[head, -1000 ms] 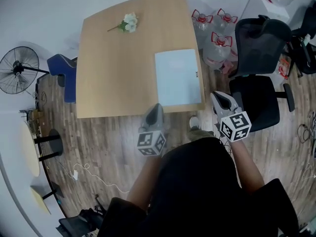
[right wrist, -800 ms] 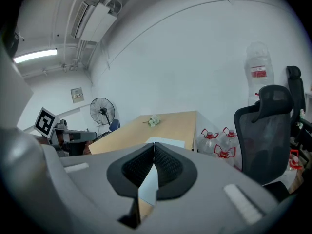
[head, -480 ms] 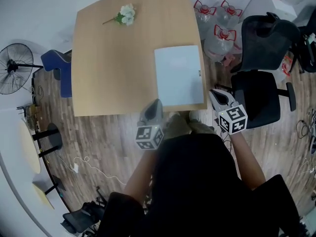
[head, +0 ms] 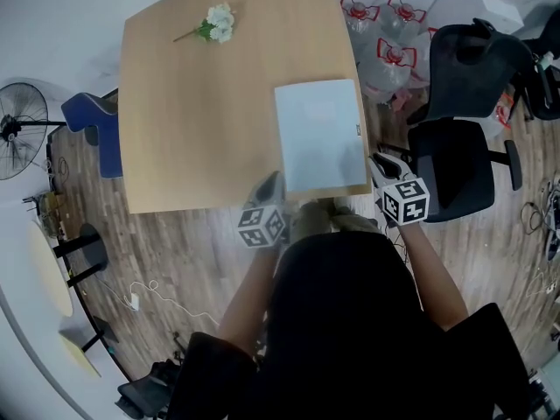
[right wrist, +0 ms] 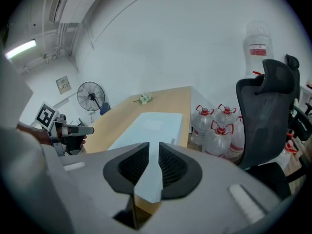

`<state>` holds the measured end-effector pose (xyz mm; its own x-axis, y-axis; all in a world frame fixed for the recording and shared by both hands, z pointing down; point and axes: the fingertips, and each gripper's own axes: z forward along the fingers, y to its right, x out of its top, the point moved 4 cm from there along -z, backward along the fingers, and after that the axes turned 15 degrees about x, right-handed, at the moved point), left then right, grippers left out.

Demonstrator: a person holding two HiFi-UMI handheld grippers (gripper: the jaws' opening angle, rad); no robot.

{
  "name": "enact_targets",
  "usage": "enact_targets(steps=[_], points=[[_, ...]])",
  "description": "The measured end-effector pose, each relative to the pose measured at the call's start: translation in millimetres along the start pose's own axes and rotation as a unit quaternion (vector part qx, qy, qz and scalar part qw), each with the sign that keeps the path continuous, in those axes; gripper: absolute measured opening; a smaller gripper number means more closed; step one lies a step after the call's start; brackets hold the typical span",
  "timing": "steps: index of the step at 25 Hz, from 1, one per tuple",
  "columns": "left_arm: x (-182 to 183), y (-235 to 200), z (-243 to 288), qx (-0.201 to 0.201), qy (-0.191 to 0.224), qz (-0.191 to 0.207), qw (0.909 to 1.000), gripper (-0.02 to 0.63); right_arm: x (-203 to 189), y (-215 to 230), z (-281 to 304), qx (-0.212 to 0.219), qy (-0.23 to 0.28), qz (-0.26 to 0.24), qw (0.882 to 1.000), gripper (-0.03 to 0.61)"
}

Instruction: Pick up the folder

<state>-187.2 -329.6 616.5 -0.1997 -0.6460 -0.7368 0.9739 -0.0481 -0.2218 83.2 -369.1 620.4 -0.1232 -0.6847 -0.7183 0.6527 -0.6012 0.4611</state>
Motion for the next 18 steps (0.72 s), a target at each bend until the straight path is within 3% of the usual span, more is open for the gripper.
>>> enact_targets(steps=[2,4,7,12,18], points=[[-4.6,-5.6,16.3,-0.013,-0.022,-0.017,0.9995,0.006,-4.5,11.3,13.3,0.001,-0.008,0.022,1.0,0.087],[-9.2,-9.3,31.8,-0.031,-0.038,-0.042,0.9979,0.084,-10.0,22.1,26.3,0.012,-0.007,0.058,0.998,0.111],[-12.1,-15.5,53.7,-0.048,-0.051,-0.068,0.9952,0.115,-17.7,36.3,47.4,0.032,-0.003,0.111,0.993,0.172],[-33.4,-19.3,91.0,-0.059,-0.112,-0.086,0.9882,0.231,-37.2,55.4,76.4,0.034,-0.047,0.136,0.989,0.298],[-40.7,-20.0,116.9,-0.085,-0.148,-0.157,0.9726,0.323,-48.2,61.6,107.3,0.058,-0.064,0.166,0.982,0.33]])
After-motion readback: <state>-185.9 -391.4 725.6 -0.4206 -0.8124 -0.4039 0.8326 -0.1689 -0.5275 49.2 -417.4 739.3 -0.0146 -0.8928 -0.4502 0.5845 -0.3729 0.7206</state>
